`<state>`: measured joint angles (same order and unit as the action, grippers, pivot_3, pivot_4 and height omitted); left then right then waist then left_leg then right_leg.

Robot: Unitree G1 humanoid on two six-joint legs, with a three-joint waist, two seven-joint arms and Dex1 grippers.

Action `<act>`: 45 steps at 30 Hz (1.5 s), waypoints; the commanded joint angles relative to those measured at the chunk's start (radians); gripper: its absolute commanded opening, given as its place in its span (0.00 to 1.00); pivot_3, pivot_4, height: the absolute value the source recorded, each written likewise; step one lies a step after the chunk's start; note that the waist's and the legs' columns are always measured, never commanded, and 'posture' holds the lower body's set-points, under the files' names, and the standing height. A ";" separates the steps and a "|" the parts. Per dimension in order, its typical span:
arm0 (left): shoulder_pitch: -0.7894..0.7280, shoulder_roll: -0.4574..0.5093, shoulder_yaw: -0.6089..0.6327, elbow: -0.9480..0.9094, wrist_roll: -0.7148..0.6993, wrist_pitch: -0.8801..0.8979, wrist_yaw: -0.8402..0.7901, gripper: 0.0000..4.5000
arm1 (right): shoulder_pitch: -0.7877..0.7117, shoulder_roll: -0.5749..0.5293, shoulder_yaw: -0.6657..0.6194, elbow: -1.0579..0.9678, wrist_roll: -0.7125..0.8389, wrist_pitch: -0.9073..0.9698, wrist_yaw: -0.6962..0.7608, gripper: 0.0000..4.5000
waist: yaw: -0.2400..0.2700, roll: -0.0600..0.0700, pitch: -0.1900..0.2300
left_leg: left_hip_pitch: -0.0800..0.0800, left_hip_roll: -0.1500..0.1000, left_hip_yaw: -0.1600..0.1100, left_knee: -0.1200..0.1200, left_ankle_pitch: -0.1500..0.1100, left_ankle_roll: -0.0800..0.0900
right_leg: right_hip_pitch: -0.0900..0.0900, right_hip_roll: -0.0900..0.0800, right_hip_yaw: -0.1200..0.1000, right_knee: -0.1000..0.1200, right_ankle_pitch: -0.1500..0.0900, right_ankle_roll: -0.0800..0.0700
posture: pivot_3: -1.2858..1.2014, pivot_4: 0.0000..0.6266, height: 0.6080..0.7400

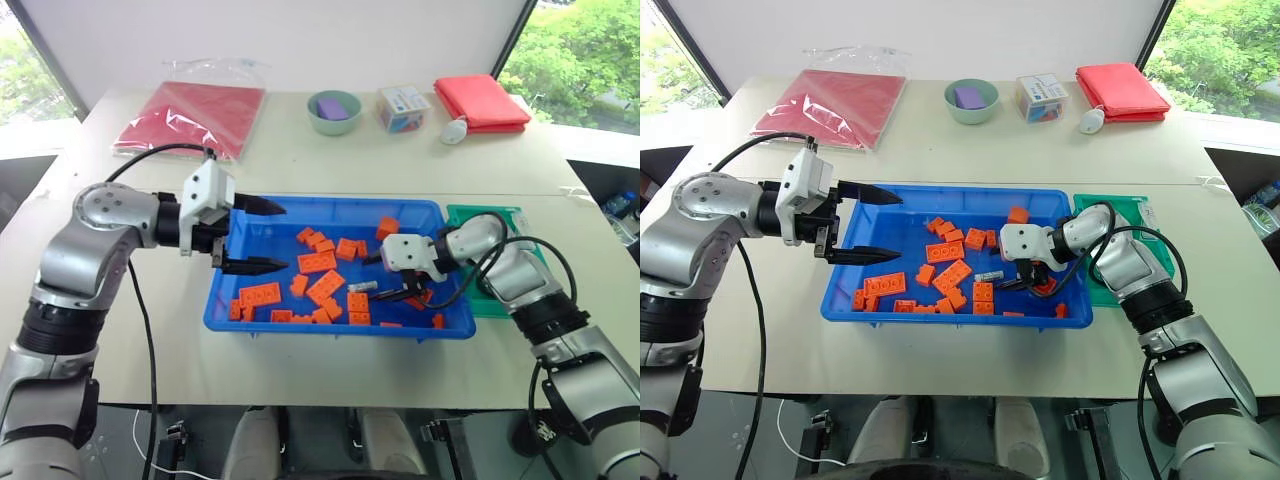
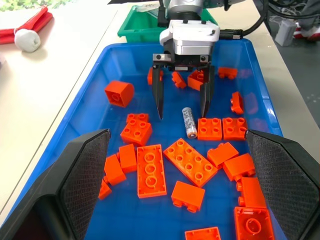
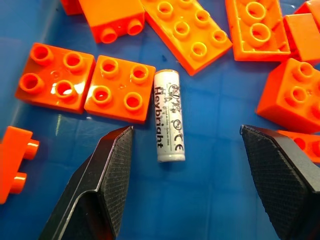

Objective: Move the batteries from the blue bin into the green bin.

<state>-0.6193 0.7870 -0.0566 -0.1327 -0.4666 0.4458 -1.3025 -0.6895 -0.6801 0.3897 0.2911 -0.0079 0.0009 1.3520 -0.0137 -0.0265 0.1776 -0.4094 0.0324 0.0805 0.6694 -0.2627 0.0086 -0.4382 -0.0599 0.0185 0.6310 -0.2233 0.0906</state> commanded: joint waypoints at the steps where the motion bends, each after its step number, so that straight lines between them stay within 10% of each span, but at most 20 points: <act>1: -0.016 0.006 0.020 -0.013 -0.006 -0.015 0.002 1.00 | -0.007 0.012 0.004 0.000 -0.008 0.002 0.018 0.51 | 0.000 0.000 0.000 | 0.000 0.000 0.000 0.000 0.000 0.000 | 0.000 0.000 0.000 0.000 0.000 0.000 | 0.52 0.24 0.97; 6: -0.014 0.006 0.020 -0.010 -0.006 -0.016 -0.001 1.00 | 0.014 0.018 -0.027 -0.054 0.017 0.049 0.009 0.01 | 0.000 0.000 0.000 | 0.000 0.000 0.000 0.000 0.000 0.000 | 0.000 0.000 0.000 0.000 0.000 0.000 | 0.52 0.24 0.97; 18: 0.008 0.027 0.038 0.040 -0.017 -0.007 -0.030 1.00 | 0.106 -0.201 -0.480 -0.444 0.272 0.531 -0.139 0.02 | 0.004 0.000 0.000 | 0.000 0.000 0.000 0.000 0.000 0.000 | 0.000 -0.002 0.000 0.000 0.000 0.000 | 0.52 0.24 0.97; 29: 0.003 0.037 0.104 0.118 -0.058 0.001 -0.040 1.00 | 0.415 -0.385 -0.700 -0.461 0.270 0.571 -0.216 0.02 | -0.004 0.000 0.000 | 0.002 0.000 0.000 -0.001 0.000 0.000 | 0.000 -0.001 0.000 0.000 -0.002 -0.003 | 0.52 0.24 0.97; 30: -0.004 0.032 0.110 0.123 -0.064 0.006 -0.035 1.00 | 0.409 -0.378 -0.704 -0.443 0.269 0.581 -0.241 0.25 | -0.004 0.000 0.000 | 0.002 0.000 0.000 -0.001 0.000 0.000 | 0.000 -0.001 0.001 0.000 -0.001 -0.003 | 0.52 0.24 0.97; 37: -0.026 0.019 0.112 0.123 -0.073 0.011 -0.016 1.00 | 0.370 -0.379 -0.754 -0.360 0.340 0.546 -0.249 0.99 | 0.002 0.000 0.000 | 0.001 0.000 0.000 -0.001 0.000 0.000 | 0.000 -0.001 0.001 -0.001 -0.001 -0.002 | 0.52 0.24 0.97; 45: -0.015 0.064 0.140 0.152 -0.069 0.006 -0.024 1.00 | 0.471 -0.508 -0.886 -0.178 0.402 0.459 -0.038 0.99 | 0.003 0.000 0.000 | 0.001 0.000 0.000 -0.001 0.000 0.000 | 0.001 -0.001 0.000 -0.001 -0.001 -0.001 | 0.52 0.24 0.97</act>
<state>-0.6296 0.8260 0.0300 0.0160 -0.5261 0.4549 -1.3195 -0.2378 -1.1719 -0.4545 0.0701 0.3954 0.5058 1.2763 -0.0107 -0.0268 0.1774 -0.4084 0.0322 0.0805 0.6684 -0.2629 0.0088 -0.4368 -0.0608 0.0182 0.6292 -0.2246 0.0884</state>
